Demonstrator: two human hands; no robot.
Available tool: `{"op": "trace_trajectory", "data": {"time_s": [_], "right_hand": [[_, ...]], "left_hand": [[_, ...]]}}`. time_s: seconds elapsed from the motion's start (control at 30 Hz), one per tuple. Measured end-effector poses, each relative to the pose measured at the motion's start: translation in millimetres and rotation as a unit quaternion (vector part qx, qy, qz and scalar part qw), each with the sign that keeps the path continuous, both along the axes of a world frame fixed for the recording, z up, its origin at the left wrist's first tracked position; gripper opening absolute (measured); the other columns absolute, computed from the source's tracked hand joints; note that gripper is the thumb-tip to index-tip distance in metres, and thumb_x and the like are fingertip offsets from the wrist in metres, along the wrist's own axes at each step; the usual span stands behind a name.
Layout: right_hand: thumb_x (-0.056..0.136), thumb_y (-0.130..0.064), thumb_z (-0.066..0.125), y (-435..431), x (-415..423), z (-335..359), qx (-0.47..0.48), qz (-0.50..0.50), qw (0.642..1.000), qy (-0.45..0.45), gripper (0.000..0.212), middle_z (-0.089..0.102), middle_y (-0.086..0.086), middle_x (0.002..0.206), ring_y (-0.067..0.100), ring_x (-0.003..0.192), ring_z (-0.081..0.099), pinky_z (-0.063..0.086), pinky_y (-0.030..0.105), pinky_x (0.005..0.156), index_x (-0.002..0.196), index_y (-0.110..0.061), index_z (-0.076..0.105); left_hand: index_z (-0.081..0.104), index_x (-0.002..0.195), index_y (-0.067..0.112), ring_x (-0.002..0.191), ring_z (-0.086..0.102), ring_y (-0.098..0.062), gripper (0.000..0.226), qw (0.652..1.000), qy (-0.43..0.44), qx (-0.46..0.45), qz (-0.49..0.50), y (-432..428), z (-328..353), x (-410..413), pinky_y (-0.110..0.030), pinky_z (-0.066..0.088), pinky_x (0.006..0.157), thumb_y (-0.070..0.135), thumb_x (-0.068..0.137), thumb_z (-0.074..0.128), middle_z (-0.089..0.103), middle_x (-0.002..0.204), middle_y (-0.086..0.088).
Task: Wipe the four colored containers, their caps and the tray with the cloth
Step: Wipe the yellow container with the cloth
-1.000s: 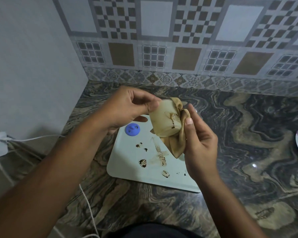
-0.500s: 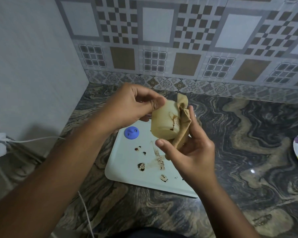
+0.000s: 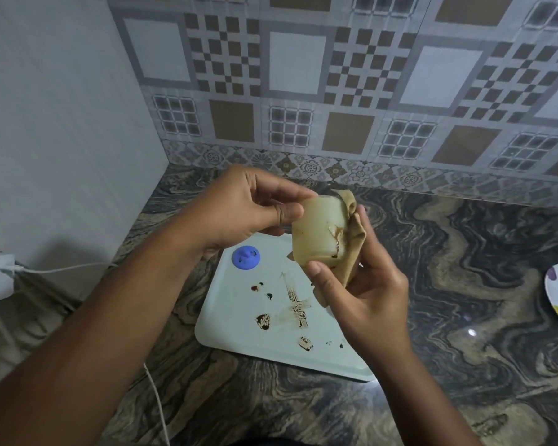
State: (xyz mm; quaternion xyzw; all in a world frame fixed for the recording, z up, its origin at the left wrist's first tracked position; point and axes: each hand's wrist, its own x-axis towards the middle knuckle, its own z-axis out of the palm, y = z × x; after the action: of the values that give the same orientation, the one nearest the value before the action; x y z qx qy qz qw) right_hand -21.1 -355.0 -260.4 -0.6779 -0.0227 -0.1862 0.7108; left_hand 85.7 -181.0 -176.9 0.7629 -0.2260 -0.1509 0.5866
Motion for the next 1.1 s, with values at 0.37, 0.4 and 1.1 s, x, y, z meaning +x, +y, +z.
{"op": "trace_trajectory", "data": {"time_s": [0.37, 0.4, 1.1], "right_hand": [[0.063, -0.019, 0.094, -0.2, 7.9, -3.6, -0.059, -0.078, 0.995, -0.016, 0.061, 0.081, -0.001, 0.095, 0.000, 0.072, 0.070, 0.056, 0.018, 0.069, 0.117, -0.001, 0.072], [0.063, -0.025, 0.097, 1.6, 7.5, -3.6, -0.068, -0.095, 0.993, -0.026, 0.049, 0.079, 0.007, 0.090, 0.005, 0.064, 0.068, 0.056, 0.020, 0.064, 0.104, -0.008, 0.076], [0.074, -0.056, 0.084, 1.4, 13.0, 3.3, -0.084, -0.135, 0.982, -0.106, 0.094, 0.075, -0.026, 0.093, 0.001, 0.063, 0.065, 0.055, 0.022, 0.060, 0.122, 0.022, 0.061]], "left_hand": [[0.078, 0.091, 0.025, 0.088, 0.074, -0.023, 0.020, 0.999, 0.006, -0.019, 0.035, -14.5, 0.1, -4.3, -0.038, 0.063, 0.075, 0.031, 0.072, 0.073, 0.076, 0.091, -0.007], [0.077, 0.091, 0.028, 0.088, 0.073, -0.026, 0.020, 0.999, -0.020, -0.011, 0.039, -17.8, 1.2, -5.2, -0.039, 0.063, 0.075, 0.034, 0.073, 0.073, 0.077, 0.089, -0.003], [0.075, 0.101, 0.014, 0.089, 0.075, -0.015, 0.025, 1.000, -0.013, -0.012, 0.005, -11.9, 23.8, -9.4, -0.030, 0.061, 0.075, 0.018, 0.076, 0.074, 0.078, 0.093, 0.000]]}}
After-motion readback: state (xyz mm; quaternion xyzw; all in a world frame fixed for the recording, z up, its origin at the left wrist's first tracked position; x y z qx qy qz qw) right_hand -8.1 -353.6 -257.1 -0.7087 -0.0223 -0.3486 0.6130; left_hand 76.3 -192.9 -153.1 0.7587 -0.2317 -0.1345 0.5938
